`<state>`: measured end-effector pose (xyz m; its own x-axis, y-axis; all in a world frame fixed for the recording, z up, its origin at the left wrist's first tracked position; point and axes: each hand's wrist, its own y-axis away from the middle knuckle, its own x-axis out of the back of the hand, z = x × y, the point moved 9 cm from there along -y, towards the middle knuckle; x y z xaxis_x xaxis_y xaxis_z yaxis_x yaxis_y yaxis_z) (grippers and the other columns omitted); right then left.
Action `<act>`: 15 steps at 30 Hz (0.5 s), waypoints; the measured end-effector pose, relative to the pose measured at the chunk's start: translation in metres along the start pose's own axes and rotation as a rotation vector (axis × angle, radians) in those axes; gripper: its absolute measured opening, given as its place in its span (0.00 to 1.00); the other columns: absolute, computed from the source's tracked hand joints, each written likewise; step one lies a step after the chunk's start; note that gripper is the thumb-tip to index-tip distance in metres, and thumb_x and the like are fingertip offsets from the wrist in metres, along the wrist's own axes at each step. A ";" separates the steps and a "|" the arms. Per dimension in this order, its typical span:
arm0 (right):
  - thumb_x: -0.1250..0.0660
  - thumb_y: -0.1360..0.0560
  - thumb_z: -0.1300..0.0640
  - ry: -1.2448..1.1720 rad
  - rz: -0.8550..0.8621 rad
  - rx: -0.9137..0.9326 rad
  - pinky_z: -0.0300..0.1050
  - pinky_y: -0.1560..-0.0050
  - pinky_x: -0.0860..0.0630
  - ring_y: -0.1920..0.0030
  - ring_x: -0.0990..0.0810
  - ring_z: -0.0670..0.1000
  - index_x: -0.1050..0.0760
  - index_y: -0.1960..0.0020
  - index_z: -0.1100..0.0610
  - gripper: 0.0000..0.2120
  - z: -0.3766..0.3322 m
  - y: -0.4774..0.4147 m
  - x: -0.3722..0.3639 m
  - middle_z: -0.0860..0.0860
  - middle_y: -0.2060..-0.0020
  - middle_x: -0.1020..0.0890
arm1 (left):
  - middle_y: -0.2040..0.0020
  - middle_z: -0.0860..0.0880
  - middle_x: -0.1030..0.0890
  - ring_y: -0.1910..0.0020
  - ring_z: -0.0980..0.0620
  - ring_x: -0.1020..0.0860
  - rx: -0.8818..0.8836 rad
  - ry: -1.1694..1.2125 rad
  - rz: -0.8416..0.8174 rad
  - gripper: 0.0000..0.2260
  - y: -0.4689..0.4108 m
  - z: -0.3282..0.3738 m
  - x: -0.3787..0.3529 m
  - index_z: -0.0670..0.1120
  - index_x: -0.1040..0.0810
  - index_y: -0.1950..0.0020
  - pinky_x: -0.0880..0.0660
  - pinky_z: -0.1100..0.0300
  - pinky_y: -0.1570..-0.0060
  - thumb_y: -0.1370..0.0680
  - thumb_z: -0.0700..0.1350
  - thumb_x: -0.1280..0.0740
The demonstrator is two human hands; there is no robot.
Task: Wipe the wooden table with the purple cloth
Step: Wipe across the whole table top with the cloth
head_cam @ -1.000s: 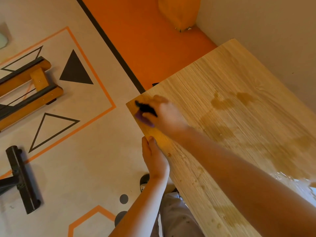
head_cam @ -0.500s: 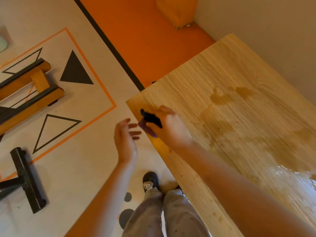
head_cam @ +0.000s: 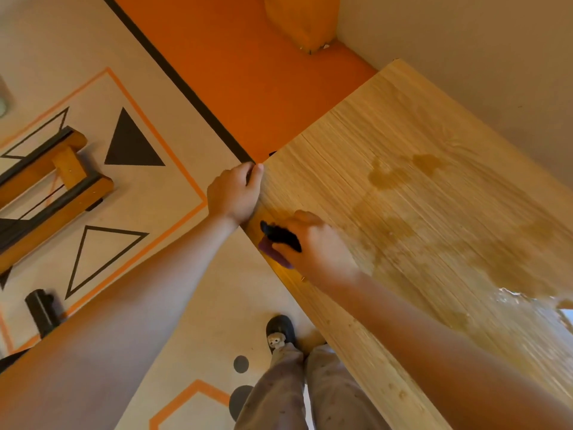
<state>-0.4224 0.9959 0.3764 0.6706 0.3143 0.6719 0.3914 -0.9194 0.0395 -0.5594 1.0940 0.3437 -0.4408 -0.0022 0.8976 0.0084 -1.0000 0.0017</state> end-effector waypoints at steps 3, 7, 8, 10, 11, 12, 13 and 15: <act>0.33 0.25 0.54 0.033 -0.019 -0.055 0.39 0.62 0.35 0.57 0.30 0.47 0.22 0.49 0.58 0.08 0.016 -0.010 0.008 0.47 0.57 0.29 | 0.70 0.52 0.28 0.68 0.45 0.26 -0.011 -0.041 -0.005 0.18 -0.002 0.003 -0.002 0.48 0.29 0.62 0.39 0.58 0.74 0.20 0.56 0.49; 0.33 0.25 0.54 0.040 0.008 -0.079 0.40 0.62 0.33 0.58 0.28 0.48 0.22 0.51 0.58 0.07 0.027 -0.016 0.017 0.48 0.58 0.27 | 0.52 0.51 0.20 0.52 0.49 0.23 -0.073 0.097 0.035 0.15 0.003 0.013 0.014 0.47 0.22 0.46 0.27 0.58 0.58 0.20 0.54 0.43; 0.33 0.25 0.54 0.037 0.008 -0.076 0.40 0.62 0.33 0.58 0.28 0.48 0.22 0.51 0.58 0.07 0.026 -0.015 0.016 0.48 0.58 0.28 | 0.48 0.50 0.20 0.48 0.51 0.24 -0.124 0.194 0.064 0.15 0.010 0.020 0.026 0.46 0.22 0.43 0.27 0.59 0.51 0.20 0.54 0.40; 0.33 0.25 0.54 0.033 0.018 -0.082 0.41 0.62 0.31 0.57 0.28 0.49 0.22 0.49 0.57 0.08 0.026 -0.014 0.017 0.48 0.57 0.28 | 0.46 0.49 0.21 0.48 0.53 0.24 -0.179 0.417 0.043 0.14 0.030 0.039 0.044 0.44 0.21 0.43 0.28 0.64 0.49 0.21 0.52 0.37; 0.33 0.25 0.54 0.035 0.020 -0.082 0.43 0.60 0.29 0.56 0.28 0.49 0.22 0.47 0.57 0.09 0.026 -0.014 0.017 0.49 0.56 0.27 | 0.47 0.48 0.21 0.50 0.53 0.23 -0.198 0.480 -0.017 0.13 0.043 0.048 0.045 0.43 0.20 0.44 0.27 0.65 0.51 0.22 0.50 0.35; 0.34 0.24 0.54 0.033 0.017 -0.078 0.44 0.59 0.28 0.55 0.28 0.50 0.22 0.46 0.57 0.10 0.026 -0.014 0.017 0.49 0.56 0.26 | 0.49 0.49 0.21 0.52 0.53 0.22 -0.214 0.502 -0.075 0.11 0.056 0.055 0.044 0.43 0.19 0.46 0.26 0.65 0.53 0.23 0.48 0.32; 0.34 0.24 0.53 0.023 0.016 -0.070 0.46 0.59 0.28 0.55 0.27 0.50 0.22 0.46 0.56 0.09 0.025 -0.014 0.017 0.50 0.56 0.26 | 0.50 0.50 0.20 0.52 0.53 0.21 -0.217 0.493 -0.113 0.08 0.069 0.058 0.042 0.44 0.18 0.47 0.26 0.66 0.54 0.24 0.45 0.30; 0.34 0.24 0.53 0.001 0.026 -0.051 0.45 0.60 0.28 0.57 0.27 0.50 0.22 0.49 0.56 0.08 0.024 -0.013 0.018 0.49 0.59 0.27 | 0.52 0.53 0.18 0.52 0.56 0.20 -0.168 0.485 -0.130 0.06 0.087 0.054 0.036 0.45 0.17 0.49 0.26 0.68 0.54 0.25 0.41 0.29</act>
<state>-0.4002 1.0188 0.3707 0.6795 0.2903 0.6738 0.3414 -0.9380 0.0598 -0.5259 1.0076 0.4000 -0.7939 0.1578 0.5873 -0.2004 -0.9797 -0.0077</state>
